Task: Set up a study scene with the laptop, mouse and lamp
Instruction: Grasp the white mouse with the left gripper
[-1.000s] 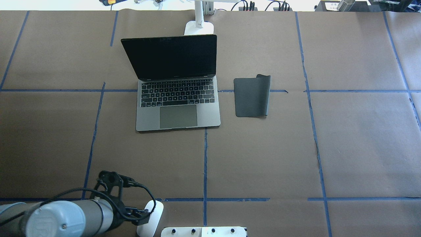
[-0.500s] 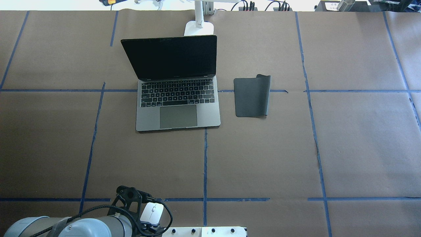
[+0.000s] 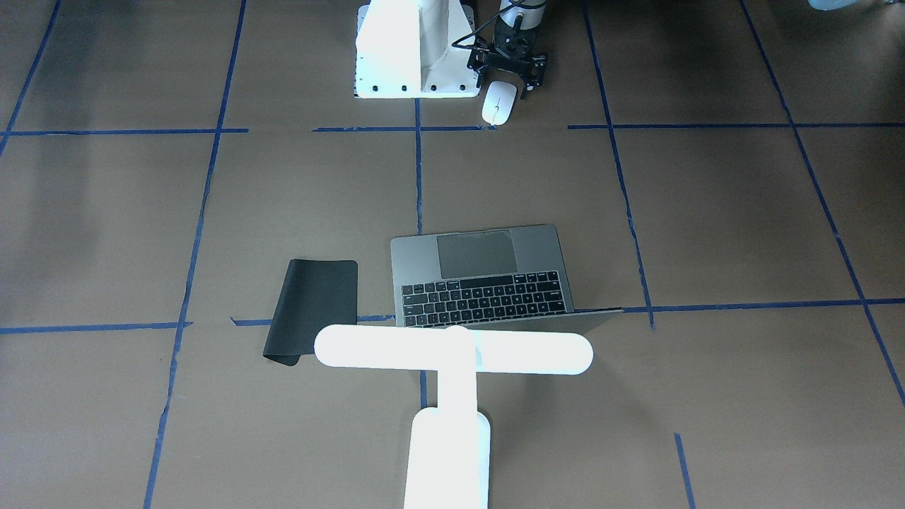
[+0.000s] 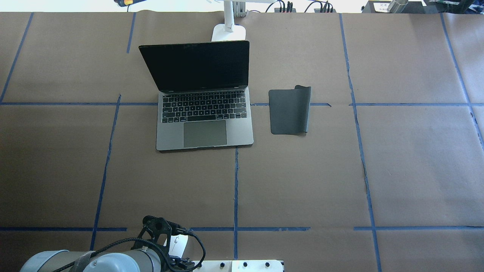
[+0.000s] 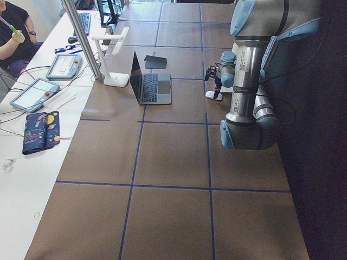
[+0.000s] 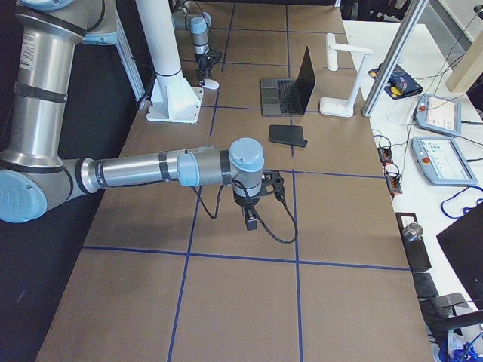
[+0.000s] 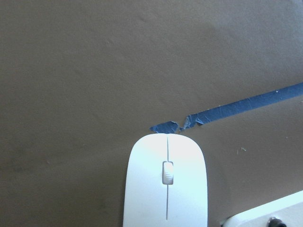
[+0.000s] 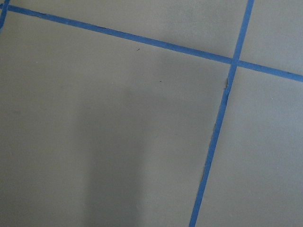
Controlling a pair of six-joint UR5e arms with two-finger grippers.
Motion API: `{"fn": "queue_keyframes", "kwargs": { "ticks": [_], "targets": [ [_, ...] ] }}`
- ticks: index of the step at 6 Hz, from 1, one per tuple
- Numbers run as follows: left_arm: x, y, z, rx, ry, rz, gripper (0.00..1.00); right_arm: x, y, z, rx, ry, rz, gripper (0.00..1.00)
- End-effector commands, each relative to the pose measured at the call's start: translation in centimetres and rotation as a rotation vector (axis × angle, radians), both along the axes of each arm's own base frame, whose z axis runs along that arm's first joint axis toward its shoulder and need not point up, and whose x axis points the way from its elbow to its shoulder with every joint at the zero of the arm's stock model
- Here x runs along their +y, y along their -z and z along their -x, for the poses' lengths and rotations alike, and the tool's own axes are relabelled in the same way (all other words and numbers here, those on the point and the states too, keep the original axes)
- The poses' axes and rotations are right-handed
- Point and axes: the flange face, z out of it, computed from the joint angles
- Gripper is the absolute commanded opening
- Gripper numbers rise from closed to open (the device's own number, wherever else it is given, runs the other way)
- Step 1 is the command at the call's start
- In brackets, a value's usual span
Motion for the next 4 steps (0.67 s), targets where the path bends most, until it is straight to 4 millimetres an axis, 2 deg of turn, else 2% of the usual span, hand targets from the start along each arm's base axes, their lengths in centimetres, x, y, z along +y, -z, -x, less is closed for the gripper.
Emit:
{"fn": "queue_keyframes", "kwargs": {
  "ticks": [1, 4],
  "targets": [
    [0.12, -0.51, -0.47, -0.014, -0.007, -0.003, 0.98, 0.02, -0.19, 0.0, 0.001, -0.005, 0.009, 1.0],
    [0.13, -1.0, -0.76, -0.027, -0.011, -0.006, 0.97, 0.02, -0.33, 0.01, -0.001, -0.005, 0.013, 1.0]
  ]
}}
